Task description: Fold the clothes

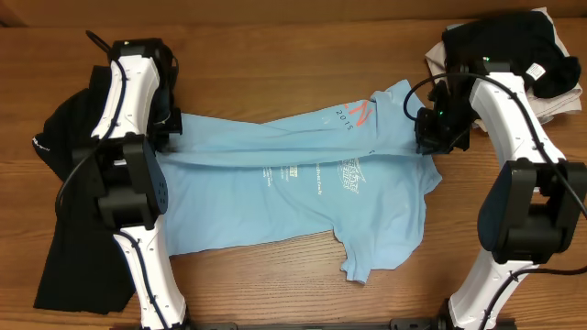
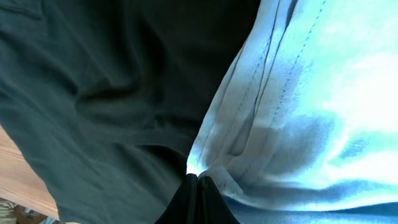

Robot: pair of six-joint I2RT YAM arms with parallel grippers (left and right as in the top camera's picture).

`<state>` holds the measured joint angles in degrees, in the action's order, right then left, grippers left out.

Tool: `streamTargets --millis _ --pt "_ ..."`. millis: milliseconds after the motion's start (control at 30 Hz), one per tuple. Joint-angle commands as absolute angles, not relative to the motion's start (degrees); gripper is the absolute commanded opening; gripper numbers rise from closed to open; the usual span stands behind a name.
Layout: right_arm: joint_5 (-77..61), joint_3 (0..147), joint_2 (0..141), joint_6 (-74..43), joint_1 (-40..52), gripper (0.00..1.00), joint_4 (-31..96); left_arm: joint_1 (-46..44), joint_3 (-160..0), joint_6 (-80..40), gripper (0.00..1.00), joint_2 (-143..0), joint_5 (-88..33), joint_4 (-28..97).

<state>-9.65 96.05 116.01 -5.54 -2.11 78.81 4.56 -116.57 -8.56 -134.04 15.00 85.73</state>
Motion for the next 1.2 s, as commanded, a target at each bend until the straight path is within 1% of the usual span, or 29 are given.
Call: streamTargets --millis 0,33,133,267,367,400,567,800,900,967,1100,1167 --pt "-9.0 96.3 115.7 -4.3 -2.0 0.19 78.0 5.0 -115.9 -7.7 0.04 -133.1 15.2 85.3" --pt "-9.0 96.8 115.7 -3.9 -2.1 0.20 76.9 5.0 -115.9 -7.7 0.04 -133.1 15.2 85.1" --pt "-9.2 100.1 115.7 -4.0 -2.6 0.27 73.3 5.0 -115.9 -7.7 0.04 -133.1 15.2 84.2" --pt "-9.2 103.4 115.7 -2.7 -2.6 0.45 63.6 5.0 -115.9 -7.7 0.05 -133.1 15.2 83.4" --pt "-9.2 103.1 116.3 -1.1 -2.2 0.55 55.4 5.0 -115.9 -7.7 0.04 -133.1 15.2 82.0" --pt "-9.2 103.1 116.8 -0.4 -2.0 0.56 53.3 5.0 -115.9 -7.7 0.04 -133.1 15.2 81.5" --pt "-9.0 103.1 120.7 3.0 -1.6 0.59 44.7 5.3 -115.9 -7.7 0.04 -133.1 12.2 78.7" --pt "-9.0 103.1 124.9 3.0 -1.6 0.57 41.1 5.3 -115.9 -8.0 0.04 -133.1 3.7 77.9" --pt "-9.0 103.1 127.4 3.0 -1.6 0.48 40.8 5.2 -115.9 -10.0 0.04 -133.1 3.1 80.5" --pt "-9.0 103.1 129.2 3.0 -1.6 0.44 40.3 5.2 -115.9 -9.9 0.04 -133.1 3.1 81.8" --pt "-9.1 103.1 130.7 2.3 -1.6 0.43 39.2 5.3 -115.9 -9.9 0.04 -133.1 3.1 82.5" --pt "-9.1 103.0 131.0 1.7 -1.6 0.39 38.8 5.3 -115.9 -9.9 0.04 -133.1 3.1 82.4"
